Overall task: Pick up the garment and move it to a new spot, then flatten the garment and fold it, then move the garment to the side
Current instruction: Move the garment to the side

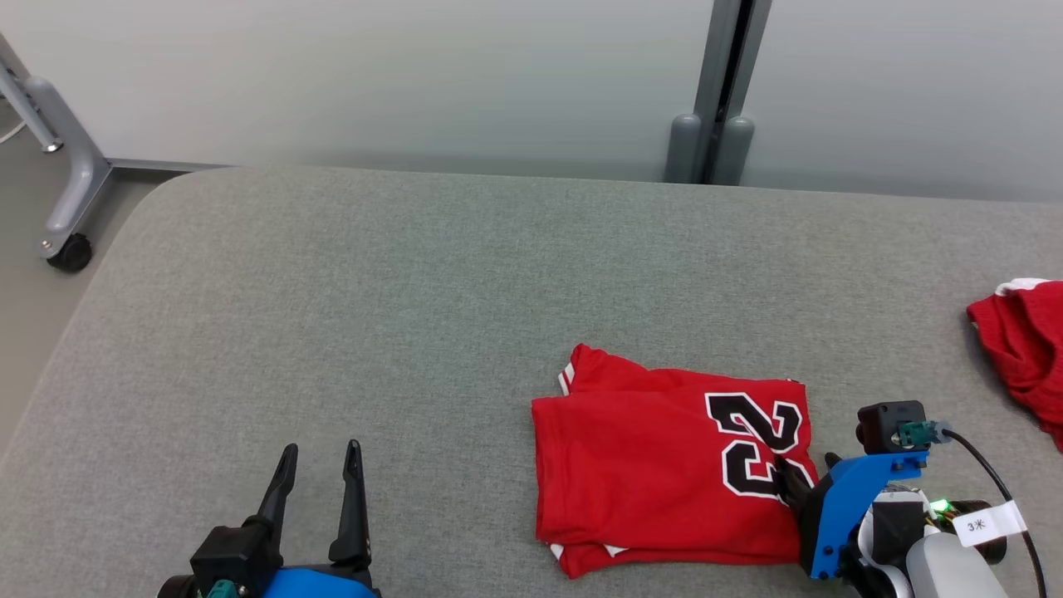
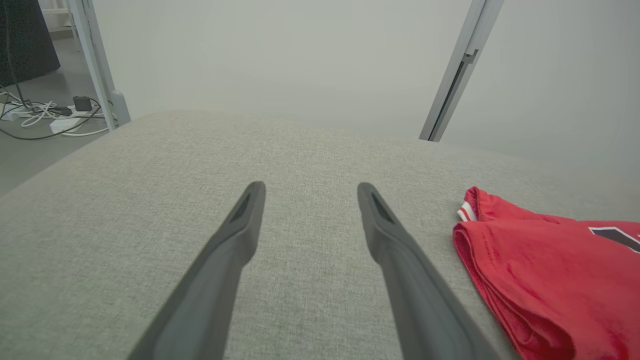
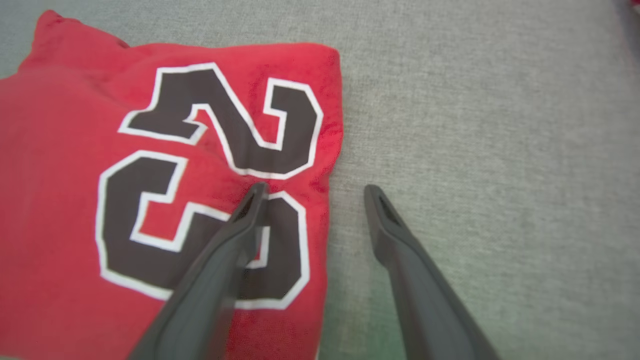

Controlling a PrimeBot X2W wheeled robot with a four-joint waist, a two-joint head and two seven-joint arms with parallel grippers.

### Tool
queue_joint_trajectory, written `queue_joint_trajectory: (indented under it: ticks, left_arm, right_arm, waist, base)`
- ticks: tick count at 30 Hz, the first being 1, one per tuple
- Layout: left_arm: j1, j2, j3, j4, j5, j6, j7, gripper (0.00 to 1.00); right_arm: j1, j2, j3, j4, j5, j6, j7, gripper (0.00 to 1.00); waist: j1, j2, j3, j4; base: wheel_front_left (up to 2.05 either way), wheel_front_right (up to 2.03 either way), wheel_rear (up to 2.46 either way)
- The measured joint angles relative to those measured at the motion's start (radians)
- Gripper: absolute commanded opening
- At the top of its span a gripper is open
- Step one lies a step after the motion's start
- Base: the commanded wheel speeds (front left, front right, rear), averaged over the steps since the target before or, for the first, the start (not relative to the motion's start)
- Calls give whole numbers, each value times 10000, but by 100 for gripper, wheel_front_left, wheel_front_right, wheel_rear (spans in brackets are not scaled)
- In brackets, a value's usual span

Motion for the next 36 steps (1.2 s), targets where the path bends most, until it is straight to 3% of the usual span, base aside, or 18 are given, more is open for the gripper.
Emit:
queue_joint_trajectory:
  ticks: [3,4,5,6,7,8,15,22,28,32,36]
  left_arm:
    - [-15,2,21,-8,0,-2,-2,100]
    - [-30,2,27,-8,0,0,-2,100]
    - [-42,4,29,-12,2,0,-2,100]
    - [-46,2,25,-38,13,12,-4,100]
    - [-50,4,13,-56,38,10,-6,100]
    - [-69,15,-8,-77,65,-6,-17,100]
    - [-325,15,-115,-328,219,-75,-31,100]
    - [-800,230,-148,-692,466,-75,-31,100]
    - [-1292,648,-219,-1183,798,-71,245,100]
    - [-1514,874,-270,-1467,897,-75,533,100]
    - [-1596,928,-316,-1565,897,-77,675,100]
  right_arm:
    - [-154,-13,71,236,336,0,245,100]
    - [-197,-40,100,278,412,0,265,93]
    - [-247,-50,123,311,433,-2,263,48]
    - [-289,-54,169,337,462,-2,255,35]
    - [-330,-52,221,339,537,-4,186,11]
    - [-431,-35,326,332,587,0,-63,0]
    - [-1177,-142,399,-12,499,4,-936,0]
    - [-1556,-571,-15,-604,514,4,-1498,0]
    - [-1734,-326,-408,-709,713,2,-2111,0]
    - [-1874,-121,-272,-485,784,2,-2428,0]
    - [-2297,-40,-59,-376,857,2,-2629,0]
  waist:
    - [0,0,158,198]
    - [0,0,199,240]
    - [0,0,237,263]
    - [0,0,274,271]
    - [0,0,316,248]
    - [0,0,395,122]
    - [1,0,936,-1039]
    - [0,0,1847,-3014]
    - [2,0,2562,-4630]
    - [1,0,2710,-5233]
    - [0,0,2680,-5372]
  base:
    - [0,0,0]
    - [0,0,0]
    - [0,0,0]
    - [0,0,0]
    - [0,0,0]
    - [0,0,0]
    - [0,0,0]
    - [0,0,0]
    - [0,0,0]
    - [0,0,0]
    - [0,0,0]
